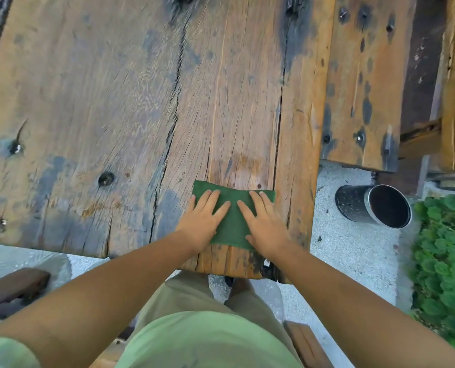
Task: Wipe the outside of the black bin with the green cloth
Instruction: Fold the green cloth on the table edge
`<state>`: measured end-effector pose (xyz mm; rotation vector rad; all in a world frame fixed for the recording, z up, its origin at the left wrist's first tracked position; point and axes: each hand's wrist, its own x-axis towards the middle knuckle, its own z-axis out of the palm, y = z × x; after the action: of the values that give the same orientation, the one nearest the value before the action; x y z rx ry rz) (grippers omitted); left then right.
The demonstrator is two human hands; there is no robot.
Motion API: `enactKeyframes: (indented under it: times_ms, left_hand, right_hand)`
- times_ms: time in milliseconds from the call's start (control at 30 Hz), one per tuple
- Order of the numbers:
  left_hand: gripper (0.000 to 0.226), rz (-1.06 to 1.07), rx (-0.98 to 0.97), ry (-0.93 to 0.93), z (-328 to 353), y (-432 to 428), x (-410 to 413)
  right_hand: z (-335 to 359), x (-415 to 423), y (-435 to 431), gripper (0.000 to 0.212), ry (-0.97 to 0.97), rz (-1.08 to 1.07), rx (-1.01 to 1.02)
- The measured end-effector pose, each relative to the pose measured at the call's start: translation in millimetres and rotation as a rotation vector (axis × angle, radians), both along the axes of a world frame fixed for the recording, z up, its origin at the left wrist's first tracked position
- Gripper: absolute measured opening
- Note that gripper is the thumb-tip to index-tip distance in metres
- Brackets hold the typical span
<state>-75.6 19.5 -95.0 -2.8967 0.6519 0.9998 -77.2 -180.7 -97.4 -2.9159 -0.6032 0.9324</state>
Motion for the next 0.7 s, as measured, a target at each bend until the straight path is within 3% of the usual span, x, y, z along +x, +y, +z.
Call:
enactKeyframes:
  times_ms: [267,500,700]
  left_hand:
    - [0.092,-0.098,0.016,0.025,1,4,25]
    - [0.094,-0.537,0.113,-0.052,-1,1,103]
    - [0.098,-0.865,0.06,0.006,-2,-18,166]
  right_hand:
    - [-6,-13,-5,0.095,-0.002,-0.114,0.067]
    - [-7,-27,28,0.093,-0.061,-0.406,-0.023]
    - [-16,-38,61,0.094,-0.127,-0.784,-0.024]
